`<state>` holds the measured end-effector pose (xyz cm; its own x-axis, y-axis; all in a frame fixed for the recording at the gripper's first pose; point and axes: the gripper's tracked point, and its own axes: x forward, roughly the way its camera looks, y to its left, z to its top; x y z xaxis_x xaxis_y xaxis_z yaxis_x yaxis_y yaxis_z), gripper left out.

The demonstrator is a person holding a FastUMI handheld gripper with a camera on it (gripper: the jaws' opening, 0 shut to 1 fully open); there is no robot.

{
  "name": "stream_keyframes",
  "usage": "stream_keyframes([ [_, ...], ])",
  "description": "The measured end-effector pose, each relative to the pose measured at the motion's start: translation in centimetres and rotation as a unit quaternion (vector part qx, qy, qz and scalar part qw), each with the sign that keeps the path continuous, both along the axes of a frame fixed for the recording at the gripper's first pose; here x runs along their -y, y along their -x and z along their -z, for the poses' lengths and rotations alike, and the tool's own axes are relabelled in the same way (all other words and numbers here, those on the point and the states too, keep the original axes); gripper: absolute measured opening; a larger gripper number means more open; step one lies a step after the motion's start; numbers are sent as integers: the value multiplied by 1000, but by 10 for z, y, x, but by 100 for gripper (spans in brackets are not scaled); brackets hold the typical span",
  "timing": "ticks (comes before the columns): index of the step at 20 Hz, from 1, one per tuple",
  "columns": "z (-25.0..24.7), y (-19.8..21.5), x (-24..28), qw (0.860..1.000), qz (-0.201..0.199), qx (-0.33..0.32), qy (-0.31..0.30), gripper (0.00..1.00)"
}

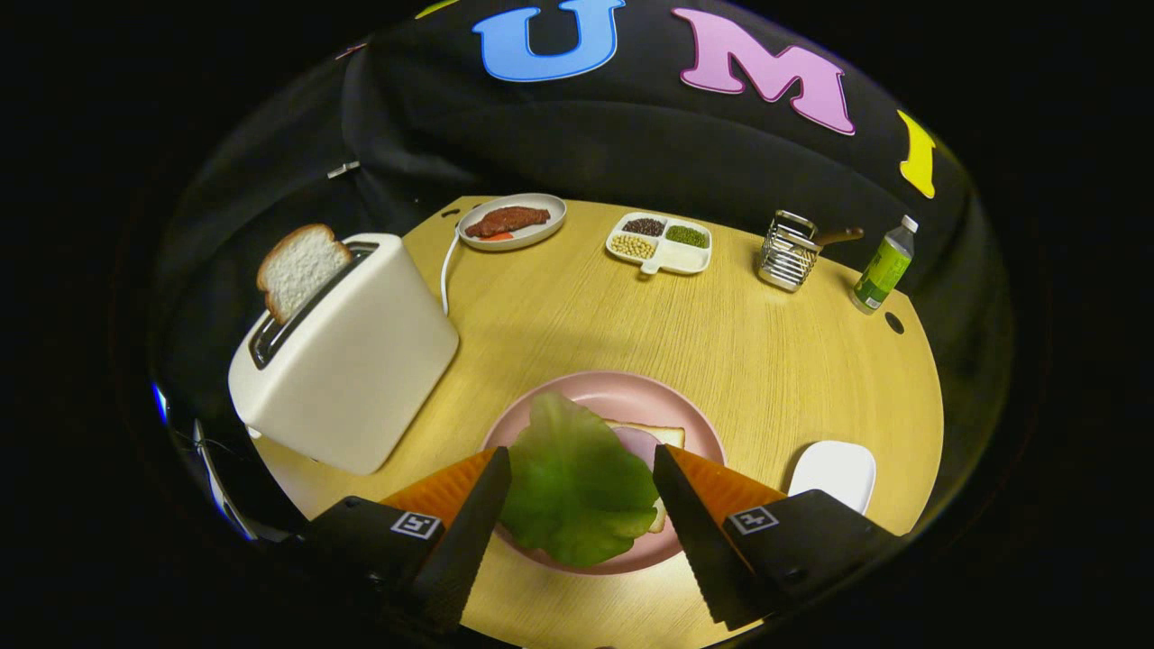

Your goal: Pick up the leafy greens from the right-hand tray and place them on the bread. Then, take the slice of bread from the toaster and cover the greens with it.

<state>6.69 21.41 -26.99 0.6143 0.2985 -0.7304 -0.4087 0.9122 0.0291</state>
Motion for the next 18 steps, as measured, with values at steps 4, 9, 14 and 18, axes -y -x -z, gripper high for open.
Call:
stream_keyframes([
  [4,-61,-6,-22,997,-14,69,-24,99],
  [9,-134,-1,-70,987,-55,139,-55,99],
  [14,-168,4,-130,981,-81,148,-98,99],
  [18,-171,13,-178,977,-110,153,-105,99],
])
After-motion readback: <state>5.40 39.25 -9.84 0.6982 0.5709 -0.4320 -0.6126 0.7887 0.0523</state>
